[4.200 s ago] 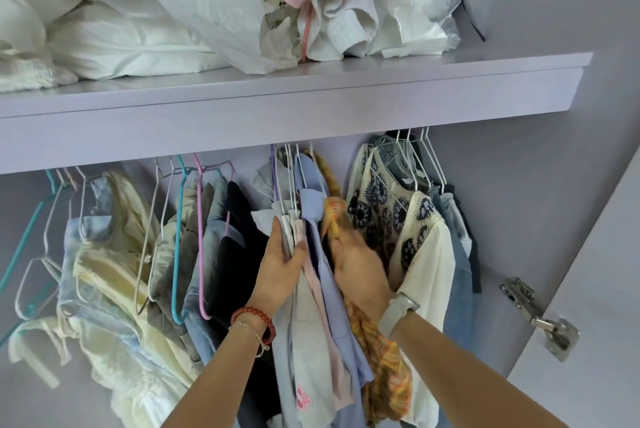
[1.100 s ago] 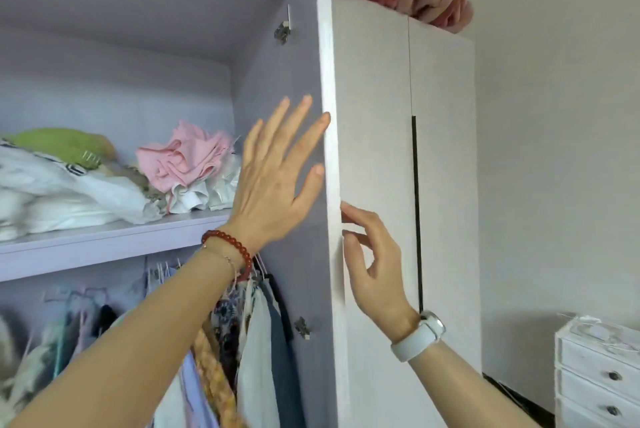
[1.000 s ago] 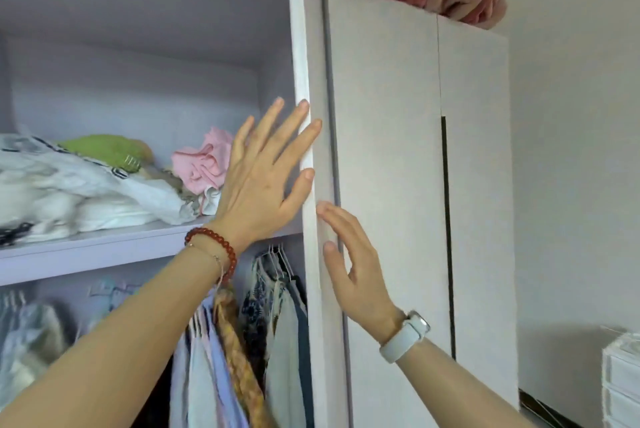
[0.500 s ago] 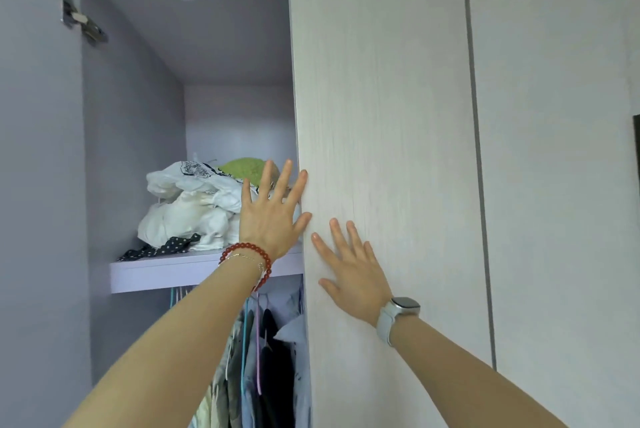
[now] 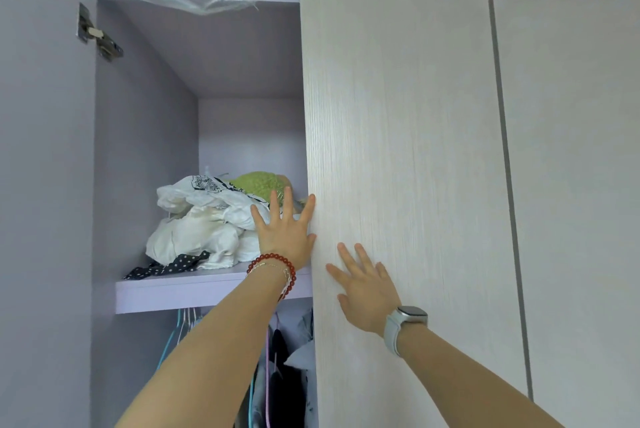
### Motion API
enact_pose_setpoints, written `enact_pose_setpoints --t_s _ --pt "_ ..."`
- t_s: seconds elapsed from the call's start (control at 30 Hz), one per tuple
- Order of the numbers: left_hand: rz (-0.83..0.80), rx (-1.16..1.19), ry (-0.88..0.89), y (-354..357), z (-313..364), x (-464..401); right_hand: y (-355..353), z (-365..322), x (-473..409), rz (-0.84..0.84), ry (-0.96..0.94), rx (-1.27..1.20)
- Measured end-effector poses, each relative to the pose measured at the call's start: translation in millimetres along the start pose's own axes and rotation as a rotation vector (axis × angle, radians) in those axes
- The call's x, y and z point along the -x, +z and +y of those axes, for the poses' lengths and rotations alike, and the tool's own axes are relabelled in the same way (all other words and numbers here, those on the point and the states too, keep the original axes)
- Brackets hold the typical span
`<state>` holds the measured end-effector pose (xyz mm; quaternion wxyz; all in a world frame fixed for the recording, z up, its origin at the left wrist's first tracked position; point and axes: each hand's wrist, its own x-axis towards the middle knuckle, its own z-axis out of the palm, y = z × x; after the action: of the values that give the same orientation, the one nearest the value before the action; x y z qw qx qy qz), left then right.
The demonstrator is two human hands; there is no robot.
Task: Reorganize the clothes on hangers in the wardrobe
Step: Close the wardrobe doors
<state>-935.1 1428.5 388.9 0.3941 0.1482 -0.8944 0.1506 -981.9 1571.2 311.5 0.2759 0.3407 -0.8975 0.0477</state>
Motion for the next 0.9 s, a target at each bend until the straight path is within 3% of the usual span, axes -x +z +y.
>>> enact_pose_setpoints --t_s 0.13,0.23,0.33,0.5,0.7,0.83,0.9 --pt "0.27 0.173 0.073 -34.1 -12.6 25.4 -22.1 -16.5 12.3 0.211 -0.021 -0.166" --pt "0.506 0.212 0.076 -61.2 -39.7 63.6 -32.8 -43.5 31.6 0.516 -0.056 -0.364" --pt "0.547 0.158 0.027 -89.5 -76.6 112.4 -35.4 -86.7 51.1 0.688 -0.108 -0.557" --pt "0.547 -0.136 -0.188 -144.4 -143.4 185.6 -37.7 -177.8 70.3 0.615 -0.284 -0.736" --pt "0.433 -0.462 -0.397 -190.1 -208.1 259.7 -52.0 -274.8 89.9 0.468 -0.457 -0.911" --pt "0.269 -0.298 -0.679 -189.9 -230.8 289.3 -55.4 -312.2 101.9 0.403 -0.538 -0.974" --pt "0.259 -0.123 -0.701 -184.2 -234.3 295.5 -53.3 -319.3 105.9 0.373 -0.562 -0.991"
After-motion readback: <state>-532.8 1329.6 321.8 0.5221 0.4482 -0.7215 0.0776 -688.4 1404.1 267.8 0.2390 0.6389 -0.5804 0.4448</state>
